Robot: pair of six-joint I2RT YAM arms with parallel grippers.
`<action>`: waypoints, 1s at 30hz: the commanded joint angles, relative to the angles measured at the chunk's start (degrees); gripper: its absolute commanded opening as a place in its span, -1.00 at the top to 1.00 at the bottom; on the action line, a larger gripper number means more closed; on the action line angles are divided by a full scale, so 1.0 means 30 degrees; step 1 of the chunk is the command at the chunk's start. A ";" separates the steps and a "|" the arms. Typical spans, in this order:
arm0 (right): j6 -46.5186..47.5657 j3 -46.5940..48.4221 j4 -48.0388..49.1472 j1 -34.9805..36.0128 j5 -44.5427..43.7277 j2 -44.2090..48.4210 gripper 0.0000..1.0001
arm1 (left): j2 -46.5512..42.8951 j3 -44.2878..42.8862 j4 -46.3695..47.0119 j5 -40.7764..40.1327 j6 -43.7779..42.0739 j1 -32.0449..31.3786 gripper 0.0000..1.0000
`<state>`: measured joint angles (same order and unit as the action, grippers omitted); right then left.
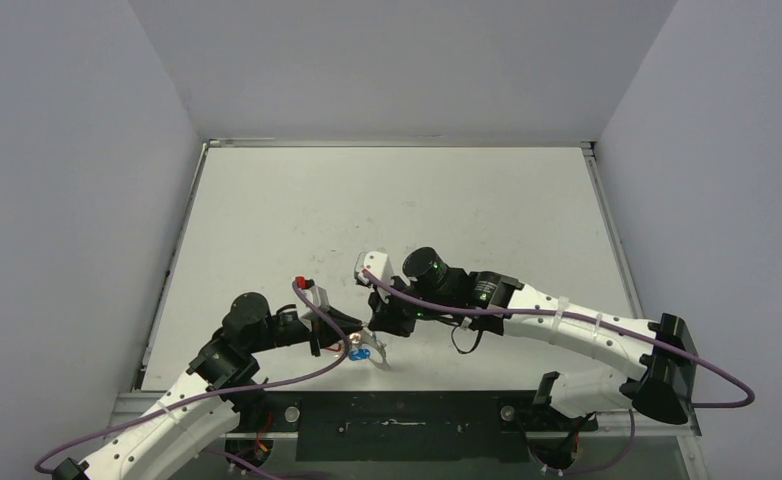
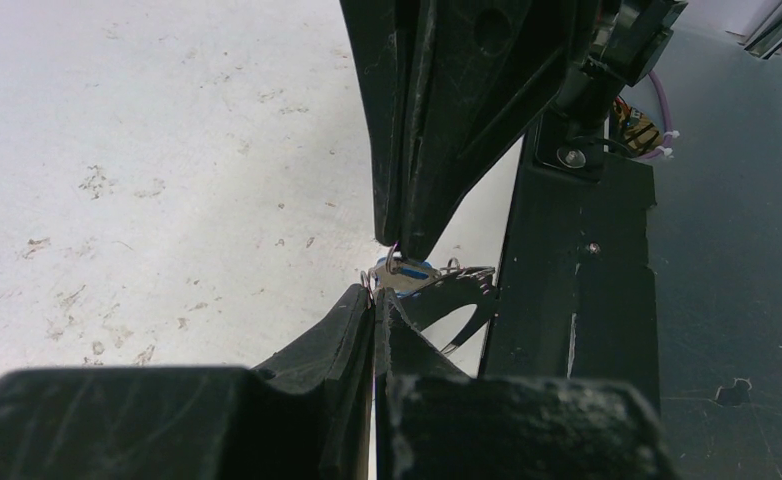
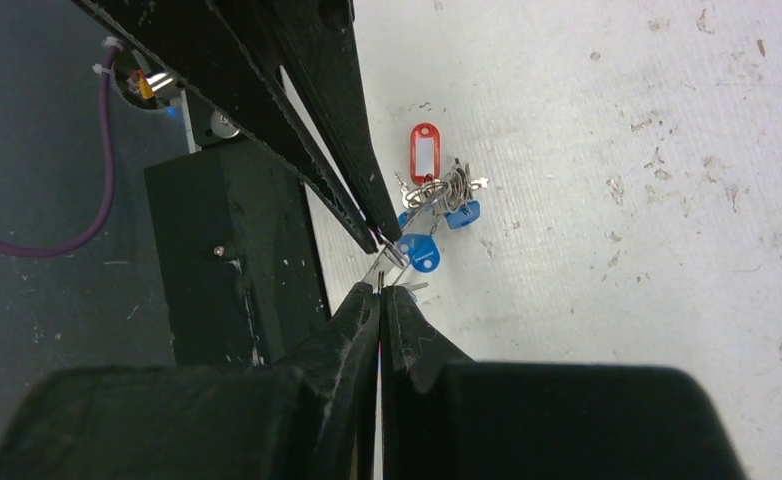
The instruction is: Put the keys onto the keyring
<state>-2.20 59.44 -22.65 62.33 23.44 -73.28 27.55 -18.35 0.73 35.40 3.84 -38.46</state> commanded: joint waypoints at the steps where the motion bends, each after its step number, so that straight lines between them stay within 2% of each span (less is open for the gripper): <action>1: -0.0177 0.1093 0.1293 0.0280 0.0258 -0.0548 1.00 | -0.0017 -0.0183 0.1735 0.0503 0.0043 0.0019 1.00; 17: -0.0249 0.1532 0.1326 0.0468 -0.0727 -0.0644 1.00 | -0.0071 -0.0124 0.1705 0.0535 0.0097 0.0018 1.00; 30: -0.0132 0.1110 0.0719 0.0480 -0.2894 -0.0909 1.00 | -0.0230 -0.0124 0.1584 0.0506 0.0124 0.0016 1.00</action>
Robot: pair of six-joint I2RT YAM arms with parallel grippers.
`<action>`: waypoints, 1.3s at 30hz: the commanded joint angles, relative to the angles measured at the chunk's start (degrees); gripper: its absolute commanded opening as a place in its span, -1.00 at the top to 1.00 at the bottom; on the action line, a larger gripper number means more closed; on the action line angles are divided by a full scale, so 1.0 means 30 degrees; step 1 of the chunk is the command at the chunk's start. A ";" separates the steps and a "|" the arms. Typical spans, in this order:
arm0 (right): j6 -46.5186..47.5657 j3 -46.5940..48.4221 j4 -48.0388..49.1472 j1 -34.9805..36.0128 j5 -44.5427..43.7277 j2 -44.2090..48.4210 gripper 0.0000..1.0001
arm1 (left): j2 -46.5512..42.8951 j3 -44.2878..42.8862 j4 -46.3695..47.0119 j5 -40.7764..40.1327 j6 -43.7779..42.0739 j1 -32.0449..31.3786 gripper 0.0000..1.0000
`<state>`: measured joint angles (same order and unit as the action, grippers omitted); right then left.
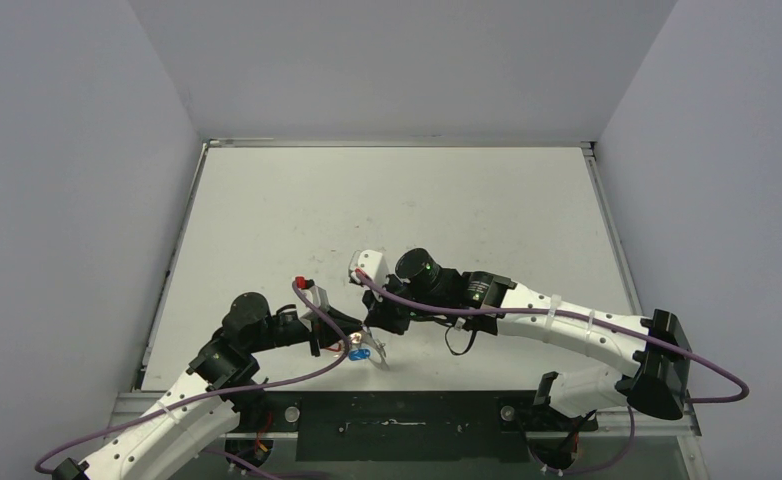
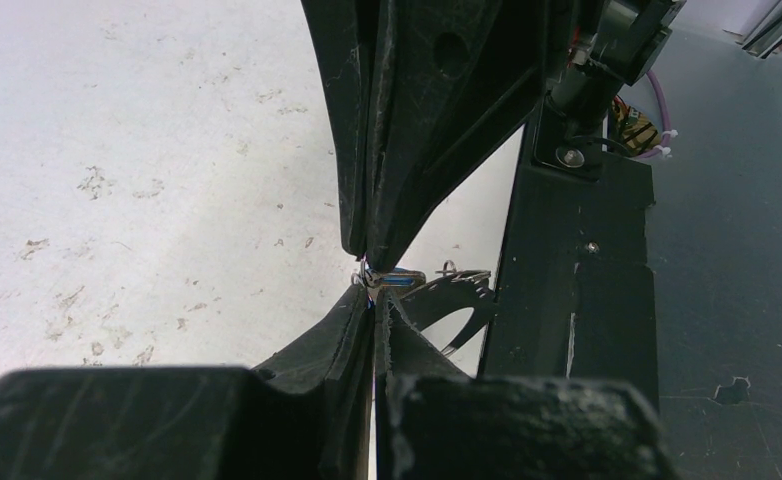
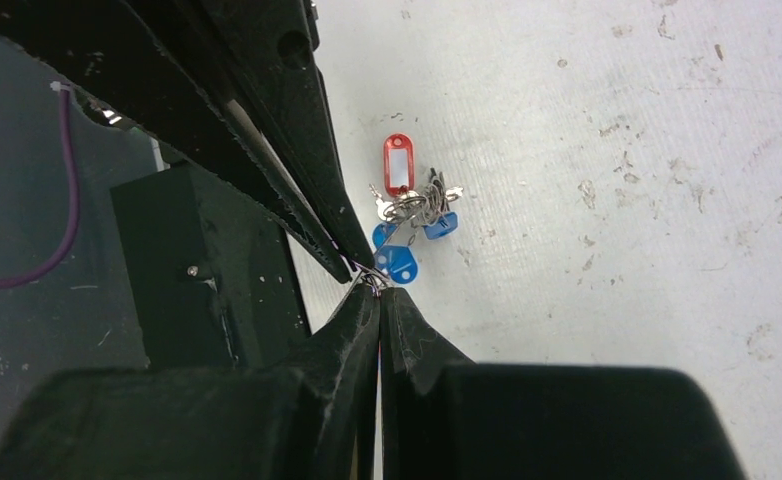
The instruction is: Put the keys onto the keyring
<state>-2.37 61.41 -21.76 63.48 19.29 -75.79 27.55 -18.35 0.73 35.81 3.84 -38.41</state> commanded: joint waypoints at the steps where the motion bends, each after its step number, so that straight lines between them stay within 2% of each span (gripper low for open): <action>1: -0.0087 0.0382 0.0441 0.0088 -0.1622 -0.0012 1.00 | -0.0260 -0.0124 0.1575 0.0342 0.0131 0.0002 1.00; 14: -0.0156 -0.0111 0.0586 0.0078 -0.1773 -0.0164 1.00 | -0.0379 -0.0109 0.1572 0.0309 0.0128 0.0002 1.00; 15: -0.0137 -0.0152 0.0622 0.0079 -0.1838 -0.0093 0.95 | -0.0407 -0.0122 0.1554 0.0309 0.0120 0.0002 1.00; 16: -0.0127 -0.0212 0.0656 0.0057 -0.1933 0.0011 0.67 | -0.0436 -0.0124 0.1530 0.0287 0.0119 0.0016 1.00; 17: -0.0170 -0.0242 0.0693 0.0058 -0.2147 0.0137 0.24 | -0.0451 -0.0124 0.1501 0.0280 0.0101 0.0018 1.00; 18: -0.0260 -0.0355 0.0819 0.0058 -0.2448 0.0303 -0.09 | -0.0478 -0.0139 0.1465 0.0279 0.0099 0.0004 1.00; 19: -0.0289 -0.0599 0.1040 0.0062 -0.2636 0.0566 -0.30 | -0.0504 -0.0151 0.1442 0.0279 0.0098 0.0006 1.00; 21: -0.0290 -0.1047 0.1659 0.0060 -0.3133 0.1309 -0.51 | -0.0590 -0.0208 0.1352 0.0201 0.0073 0.0019 1.00; 24: -0.0204 -0.1753 0.2586 0.0079 -0.3650 0.2398 -0.68 | -0.0725 -0.0296 0.1148 0.0192 0.0026 0.0003 1.00; 27: 0.0467 -0.2398 0.3235 0.0058 -0.3423 0.3314 -0.71 | -0.0851 -0.0371 0.0948 0.0184 0.0003 -0.0007 1.00; 35: 0.4917 -0.5501 0.6409 0.0038 -0.0732 0.5498 -0.66 | -0.1243 -0.0547 0.0819 0.0727 -0.0105 -0.0011 1.00; 39: 0.5694 -0.5954 0.7043 -0.0149 0.0257 0.5896 -0.57 | -0.1493 -0.0618 0.0995 0.1330 -0.0106 -0.0027 1.00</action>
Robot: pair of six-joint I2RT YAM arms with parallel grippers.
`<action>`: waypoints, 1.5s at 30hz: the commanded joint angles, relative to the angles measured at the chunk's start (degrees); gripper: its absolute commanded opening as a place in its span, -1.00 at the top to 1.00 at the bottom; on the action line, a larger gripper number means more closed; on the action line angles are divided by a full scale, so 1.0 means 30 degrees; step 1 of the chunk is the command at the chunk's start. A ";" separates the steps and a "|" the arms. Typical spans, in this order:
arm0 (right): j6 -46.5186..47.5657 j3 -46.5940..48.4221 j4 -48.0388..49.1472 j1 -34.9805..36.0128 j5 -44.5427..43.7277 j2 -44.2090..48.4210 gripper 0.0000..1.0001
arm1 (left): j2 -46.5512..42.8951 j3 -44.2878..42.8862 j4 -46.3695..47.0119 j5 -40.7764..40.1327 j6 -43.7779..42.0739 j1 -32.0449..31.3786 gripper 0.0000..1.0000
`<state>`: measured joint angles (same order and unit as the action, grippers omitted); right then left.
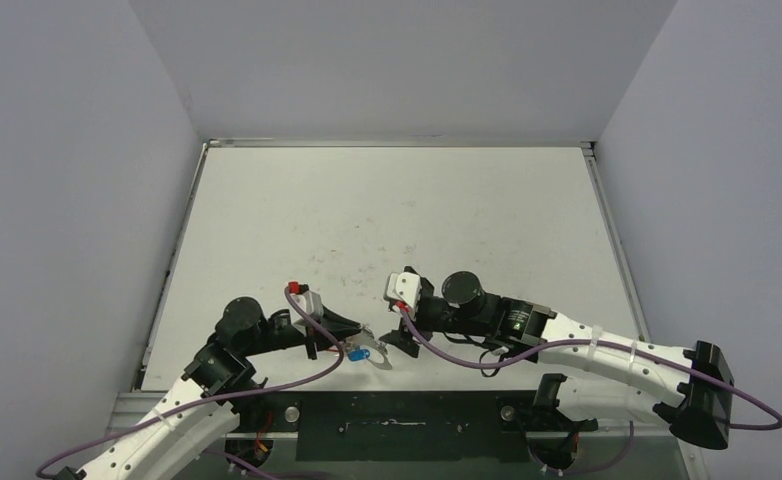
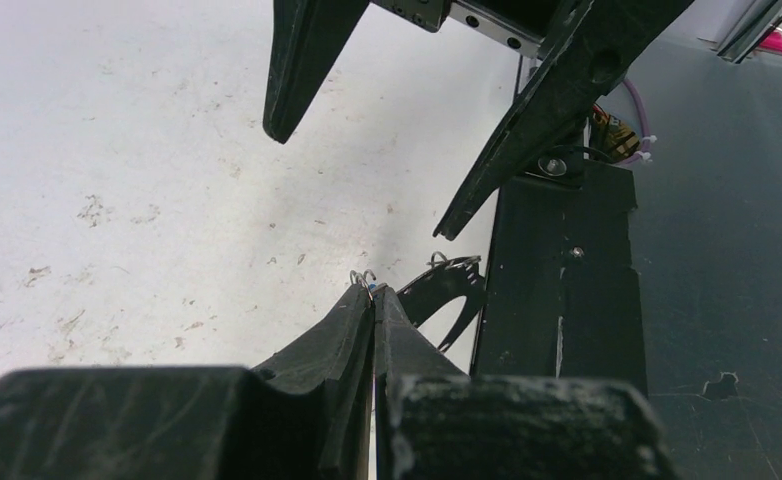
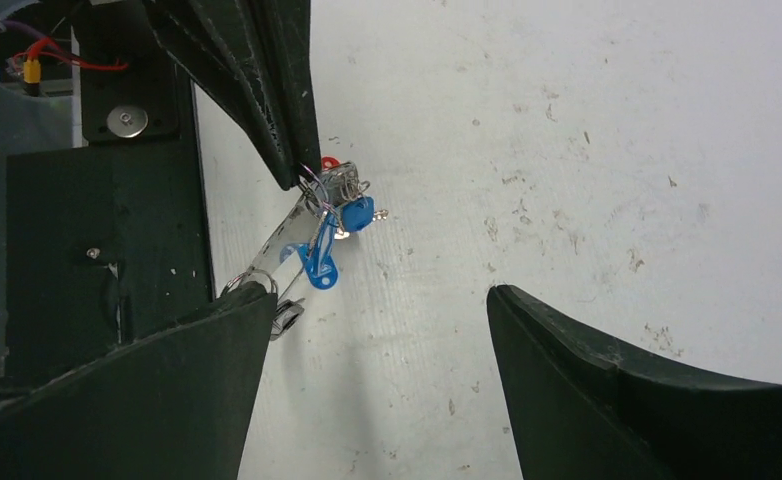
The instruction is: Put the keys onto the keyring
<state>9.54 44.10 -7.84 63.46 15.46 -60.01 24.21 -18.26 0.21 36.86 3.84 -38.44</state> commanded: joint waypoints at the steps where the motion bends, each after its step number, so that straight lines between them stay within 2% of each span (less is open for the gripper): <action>1: 0.1776 -0.0210 0.2457 -0.0210 0.1754 0.0637 -0.50 | -0.0428 -0.0676 0.1173 0.1123 -0.0107 -0.0017 1.00; 8: 0.1693 0.0100 0.3627 -0.1177 0.4261 -0.0348 -0.18 | -0.0466 -0.0682 0.1245 0.1478 -0.0053 0.0002 1.00; 10: 0.1713 0.0272 0.3800 -0.1339 0.5192 -0.0842 -0.03 | -0.0402 -0.0655 0.1420 0.1533 -0.0021 -0.0019 1.00; 19: 0.1895 0.0418 0.4563 -0.1460 0.8354 -0.2427 0.01 | -0.0203 -0.0666 0.1484 0.1486 -0.0019 -0.0020 1.00; 21: 0.1716 0.0243 0.5118 -0.1437 0.8458 -0.2511 0.14 | -0.0188 -0.0680 0.1526 0.1482 -0.0021 -0.0020 1.00; 22: 0.1585 0.0151 0.5393 -0.1459 0.8493 -0.2554 0.32 | -0.0188 -0.0680 0.1540 0.1504 -0.0026 -0.0020 1.00; 23: 0.1458 0.0103 0.5670 -0.1440 0.8559 -0.2647 0.41 | -0.0188 -0.0680 0.1546 0.1511 -0.0020 -0.0006 1.00; 24: 0.1369 0.0071 0.5876 -0.1456 0.8604 -0.2736 0.43 | -0.0188 -0.0680 0.1543 0.1511 -0.0034 -0.0004 1.00; 33: 0.0812 0.0039 0.6578 -0.1438 0.8937 -0.3537 0.51 | -0.0187 -0.0680 0.1544 0.1542 -0.0019 -0.0020 1.00; 39: 0.0789 -0.0604 0.6774 -0.2030 0.8717 -0.2713 0.31 | -0.0201 -0.0680 0.1553 0.1563 -0.0048 -0.0018 1.00; 45: 0.0175 -0.1697 0.8265 -0.3040 0.9679 -0.1552 0.28 | -0.0232 -0.0636 0.1568 0.1589 -0.0019 -0.0020 1.00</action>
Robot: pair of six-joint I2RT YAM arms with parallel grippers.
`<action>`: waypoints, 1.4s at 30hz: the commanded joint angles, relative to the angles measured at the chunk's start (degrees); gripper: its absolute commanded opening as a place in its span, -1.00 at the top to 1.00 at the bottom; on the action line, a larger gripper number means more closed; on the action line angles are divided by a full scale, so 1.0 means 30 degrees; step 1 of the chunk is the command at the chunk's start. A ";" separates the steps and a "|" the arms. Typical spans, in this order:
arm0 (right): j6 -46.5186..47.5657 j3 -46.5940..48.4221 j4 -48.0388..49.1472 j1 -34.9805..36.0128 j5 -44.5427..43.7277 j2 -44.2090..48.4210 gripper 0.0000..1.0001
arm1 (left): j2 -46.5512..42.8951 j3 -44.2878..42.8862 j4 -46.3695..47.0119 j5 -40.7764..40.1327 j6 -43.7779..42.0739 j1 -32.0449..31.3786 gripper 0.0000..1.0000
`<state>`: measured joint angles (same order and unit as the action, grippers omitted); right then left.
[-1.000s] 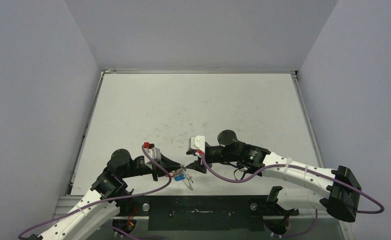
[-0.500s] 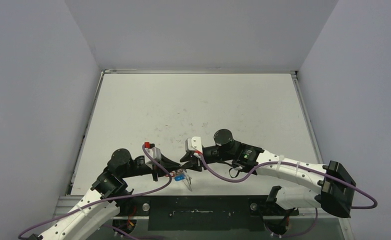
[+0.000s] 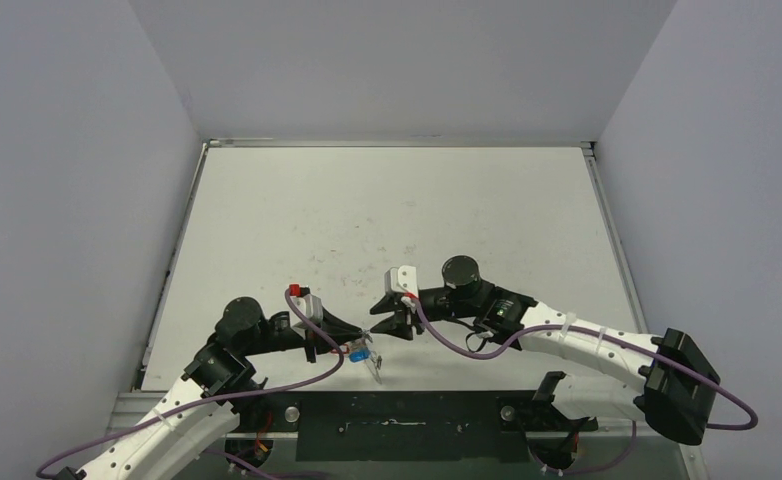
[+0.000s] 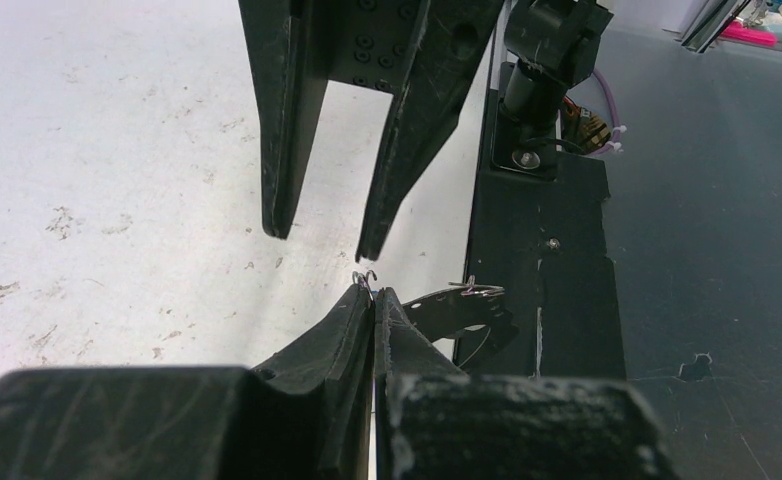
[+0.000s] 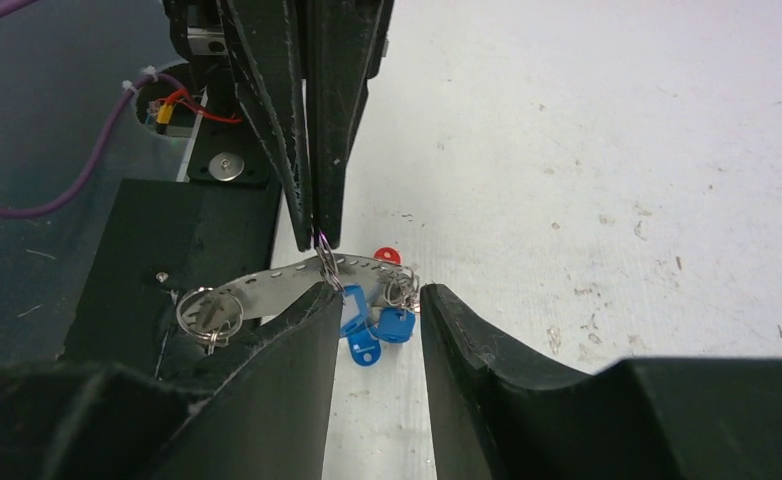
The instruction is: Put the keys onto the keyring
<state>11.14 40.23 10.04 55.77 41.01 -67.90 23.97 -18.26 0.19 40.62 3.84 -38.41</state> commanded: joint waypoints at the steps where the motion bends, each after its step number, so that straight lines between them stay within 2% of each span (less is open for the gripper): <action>1: -0.0345 -0.0442 0.2347 -0.0478 0.1330 0.1082 0.28 | -0.0143 -0.0649 0.1578 0.0345 -0.0019 -0.0017 1.00; 8: -0.1226 -0.0213 0.3346 -0.0399 0.2893 -0.0131 0.28 | -0.0123 -0.0622 0.1608 0.0325 -0.0012 -0.0027 1.00; 18: -0.1251 0.0023 0.3577 -0.0097 0.3141 -0.1098 0.27 | -0.0196 -0.0649 0.1525 0.0281 -0.0004 -0.0026 1.00; 23: -0.1437 0.0096 0.3912 -0.0102 0.3142 -0.1482 0.45 | -0.0192 -0.0651 0.1535 0.0288 0.0010 -0.0026 1.00; 30: -0.1944 0.0042 0.4452 -0.0081 0.3321 -0.1576 0.99 | -0.0198 -0.0622 0.1491 0.0230 0.0010 -0.0012 1.00; 37: -0.1848 0.0110 0.3100 -0.0094 0.2363 -0.0630 1.00 | -0.0354 -0.0749 0.1237 -0.0379 -0.0017 -0.0009 1.00; 39: -0.1198 0.0643 0.0955 -0.0038 0.1787 -0.0248 1.00 | -0.0453 -0.0886 0.0959 -0.0734 -0.0116 -0.0027 0.74; 42: 0.0155 0.2104 -0.3404 0.0287 0.0143 0.0067 1.00 | -0.0723 -0.1177 0.0424 -0.1183 -0.0366 -0.0013 0.53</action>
<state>6.63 40.01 11.53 55.57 46.65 -70.76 23.03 -18.37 0.14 38.98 3.77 -38.41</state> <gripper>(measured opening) 0.036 0.196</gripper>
